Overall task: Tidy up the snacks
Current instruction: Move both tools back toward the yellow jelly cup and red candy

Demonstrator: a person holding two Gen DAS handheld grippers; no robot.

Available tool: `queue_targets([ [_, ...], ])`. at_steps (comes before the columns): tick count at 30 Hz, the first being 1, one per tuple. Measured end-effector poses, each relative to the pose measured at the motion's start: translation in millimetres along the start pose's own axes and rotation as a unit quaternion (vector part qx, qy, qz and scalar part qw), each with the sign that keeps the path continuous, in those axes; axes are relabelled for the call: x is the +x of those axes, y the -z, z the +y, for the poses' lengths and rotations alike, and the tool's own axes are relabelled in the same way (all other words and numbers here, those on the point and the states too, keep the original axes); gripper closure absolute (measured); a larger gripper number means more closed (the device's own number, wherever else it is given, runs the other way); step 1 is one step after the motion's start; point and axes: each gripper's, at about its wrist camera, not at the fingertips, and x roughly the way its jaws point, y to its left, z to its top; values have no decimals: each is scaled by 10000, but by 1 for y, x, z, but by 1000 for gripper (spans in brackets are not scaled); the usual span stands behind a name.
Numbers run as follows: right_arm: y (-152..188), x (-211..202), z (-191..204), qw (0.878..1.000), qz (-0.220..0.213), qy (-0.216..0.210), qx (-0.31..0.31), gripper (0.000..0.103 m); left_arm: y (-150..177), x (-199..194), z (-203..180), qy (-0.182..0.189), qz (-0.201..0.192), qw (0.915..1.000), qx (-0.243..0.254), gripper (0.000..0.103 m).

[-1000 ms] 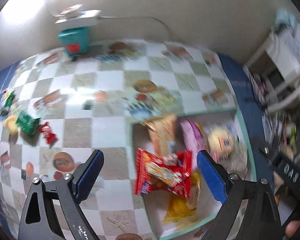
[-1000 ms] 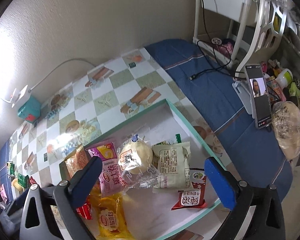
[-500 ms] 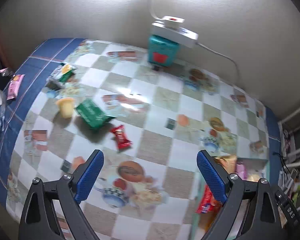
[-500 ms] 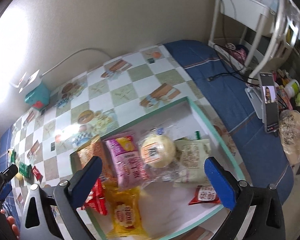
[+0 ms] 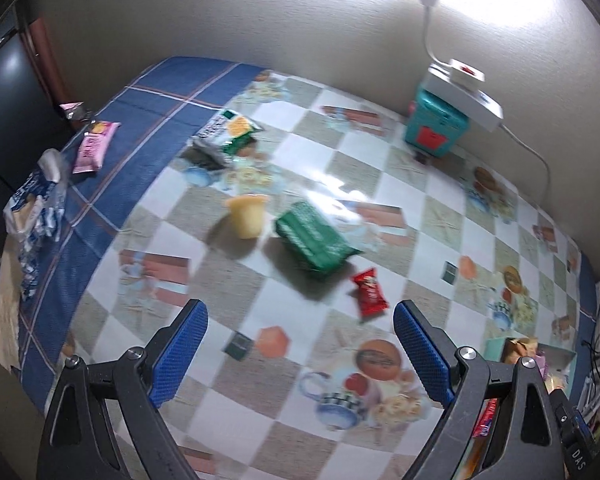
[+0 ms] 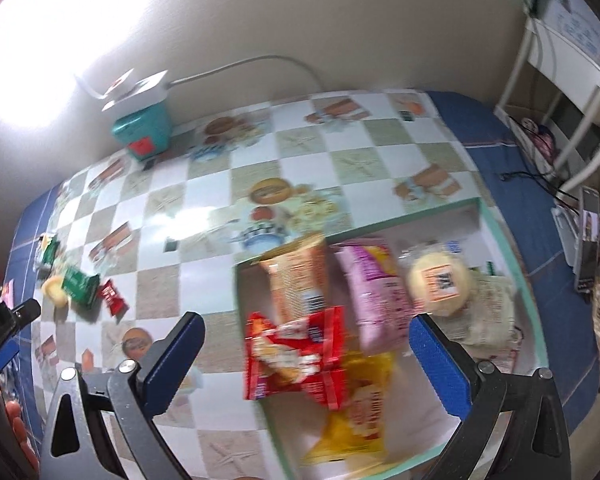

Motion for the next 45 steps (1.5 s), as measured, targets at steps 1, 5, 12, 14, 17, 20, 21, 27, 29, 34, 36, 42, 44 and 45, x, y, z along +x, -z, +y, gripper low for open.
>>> queue_targets([
  [1,1,0,6,10000,1,-16,-39,0,-1,0,6,-23,-7,10000,-39,9],
  [5,7,2,31,9997,12,-75,-246,0,-6,-1,27,-57,-15,9998,-191,9],
  [12,18,8,67,9985,57,-125,-527,0,-13,3,54,-74,-5,9993,-354,9],
  [14,21,11,75,9981,77,-133,-596,0,-15,5,61,-78,7,9992,-394,9],
  [17,24,15,85,9976,97,-131,-673,0,-16,9,70,-82,30,9990,-441,9],
  [20,27,20,95,9970,125,-126,-747,0,-18,14,78,-75,63,9987,-498,9],
  [21,28,22,98,9968,131,-127,-775,0,-18,15,80,-71,72,9986,-512,9],
  [27,33,33,116,9954,196,-331,-878,0,-20,30,95,-31,191,9980,-608,9],
  [29,33,37,120,9948,232,-472,-874,0,-20,36,102,29,223,9974,-689,9],
  [34,34,48,129,9943,209,-485,-925,0,-19,53,119,176,345,9948,-938,9],
  [36,33,52,131,9941,200,-499,-941,0,-18,57,123,213,368,9942,-990,9],
  [42,31,65,140,9932,228,-683,-918,0,-20,66,130,470,410,9910,-1185,9],
  [44,32,67,144,9923,198,-733,-978,0,-22,67,129,559,400,9912,-1134,9],
  [45,32,68,146,9920,181,-723,-1015,0,-23,68,129,594,387,9912,-1114,9],
])
